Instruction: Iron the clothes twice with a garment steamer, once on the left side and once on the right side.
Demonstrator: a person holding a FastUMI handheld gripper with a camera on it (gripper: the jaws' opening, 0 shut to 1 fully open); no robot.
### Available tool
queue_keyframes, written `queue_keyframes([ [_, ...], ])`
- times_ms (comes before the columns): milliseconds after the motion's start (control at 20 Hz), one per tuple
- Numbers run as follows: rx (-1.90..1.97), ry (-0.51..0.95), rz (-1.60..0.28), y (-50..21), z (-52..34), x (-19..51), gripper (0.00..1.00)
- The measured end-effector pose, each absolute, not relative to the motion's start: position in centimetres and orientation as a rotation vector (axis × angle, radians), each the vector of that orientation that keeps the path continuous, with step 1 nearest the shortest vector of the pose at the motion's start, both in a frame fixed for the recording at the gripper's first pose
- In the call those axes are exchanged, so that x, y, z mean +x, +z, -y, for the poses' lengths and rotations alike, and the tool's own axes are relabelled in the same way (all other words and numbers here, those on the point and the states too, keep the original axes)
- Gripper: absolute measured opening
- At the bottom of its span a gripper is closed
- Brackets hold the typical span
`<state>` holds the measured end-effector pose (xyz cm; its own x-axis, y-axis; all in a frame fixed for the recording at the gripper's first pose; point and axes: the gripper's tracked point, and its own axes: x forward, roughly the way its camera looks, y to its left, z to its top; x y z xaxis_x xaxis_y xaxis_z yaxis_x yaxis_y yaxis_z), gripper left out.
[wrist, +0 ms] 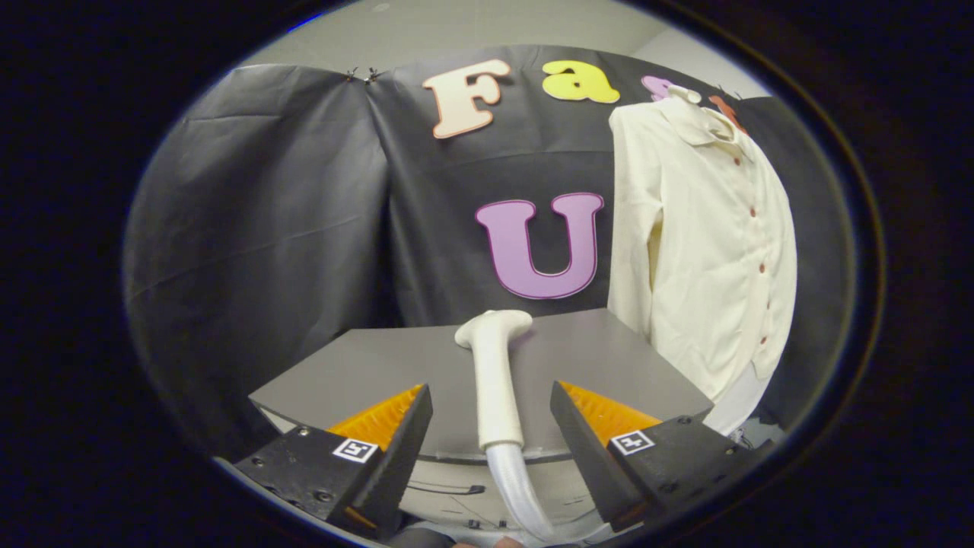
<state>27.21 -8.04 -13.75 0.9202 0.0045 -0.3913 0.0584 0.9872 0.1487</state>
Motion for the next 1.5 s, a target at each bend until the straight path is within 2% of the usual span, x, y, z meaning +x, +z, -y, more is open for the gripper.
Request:
queue_keyframes([
  [250,0.109,-0.031,-0.458,-16.3,8.2,30.4,0.93],
  [450,0.069,-0.021,-0.496,-17.7,7.7,31.7,0.83],
  [650,0.072,-0.023,-0.516,-18.7,7.2,32.2,0.44],
  [700,0.064,-0.019,-0.532,-18.7,7.2,32.1,0.40],
  [900,0.022,-0.013,-0.513,-18.2,7.0,32.1,0.35],
  [1250,0.037,0.032,-0.384,-16.2,6.9,31.0,0.33],
  [1500,0.094,0.032,-0.345,-13.6,9.8,28.3,0.33],
])
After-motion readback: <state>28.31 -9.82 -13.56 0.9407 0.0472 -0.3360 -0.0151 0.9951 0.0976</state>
